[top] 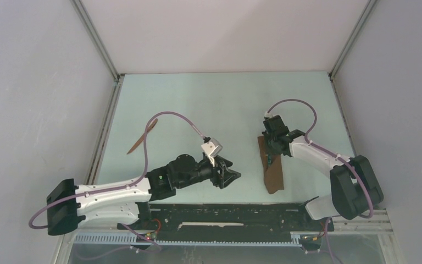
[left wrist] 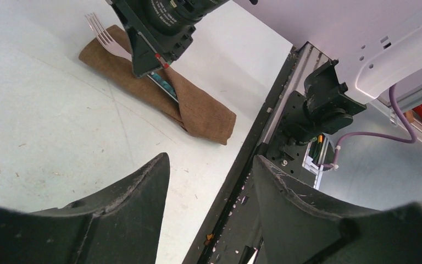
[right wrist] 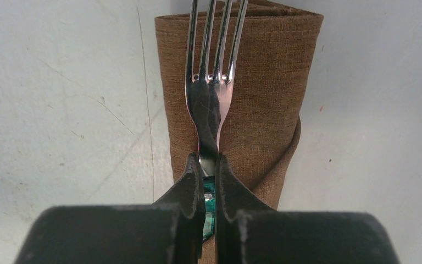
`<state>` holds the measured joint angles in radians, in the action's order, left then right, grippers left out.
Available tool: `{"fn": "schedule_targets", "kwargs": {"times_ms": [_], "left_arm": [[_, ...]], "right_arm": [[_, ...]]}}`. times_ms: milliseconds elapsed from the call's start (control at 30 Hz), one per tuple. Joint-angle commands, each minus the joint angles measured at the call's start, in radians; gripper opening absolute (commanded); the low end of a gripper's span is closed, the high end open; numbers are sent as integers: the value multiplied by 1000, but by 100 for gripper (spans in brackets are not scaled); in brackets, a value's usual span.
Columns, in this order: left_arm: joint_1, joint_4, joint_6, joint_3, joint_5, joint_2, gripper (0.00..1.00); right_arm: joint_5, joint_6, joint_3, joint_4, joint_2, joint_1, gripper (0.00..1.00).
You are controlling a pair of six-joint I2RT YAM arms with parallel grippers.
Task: Fold the napkin into a case and place the utensils inside
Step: Insert the fork into the folded napkin.
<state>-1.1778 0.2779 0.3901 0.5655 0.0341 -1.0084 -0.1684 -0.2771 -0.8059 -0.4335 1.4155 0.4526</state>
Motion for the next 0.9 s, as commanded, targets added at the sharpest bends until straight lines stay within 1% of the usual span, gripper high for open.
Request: {"fn": "schedule_targets", "kwargs": {"times_ms": [0,133,233,267,367,400,467,500,567,700,867], "left_arm": [[12,32,-25,-11,-15,-1,65],[7,76,-13,27,-129,-136,66],[-26,114,-59,50,-105,-231,66],[-45,144,-80,48,-82,-253,66],[-113,314,-140,12,-38,-324,67],[-132,411,-166,-4,-42,-354,67],[-183,547,-232,-20,-49,-417,66],[-211,582,-270,-15,-39,-450,65],[-256,607,-321,28,-48,-525,64],[-318,619,-360,120,-70,-679,64],[-350,630,-381,193,-64,-780,65]], "right_arm": [[7,-32,-30,-66,-20,2,5],[18,-31,-29,-78,-8,10,6],[35,-24,-30,-85,-9,8,13],[54,-21,-30,-89,-10,5,17],[105,-9,-30,-90,-10,-9,25],[123,1,-33,-90,-6,-18,26],[128,12,-42,-98,2,-20,29],[123,18,-46,-99,4,-21,32],[121,24,-58,-101,13,-30,35],[130,33,-86,-107,55,-44,37],[115,18,-103,-102,110,-27,37]]}}
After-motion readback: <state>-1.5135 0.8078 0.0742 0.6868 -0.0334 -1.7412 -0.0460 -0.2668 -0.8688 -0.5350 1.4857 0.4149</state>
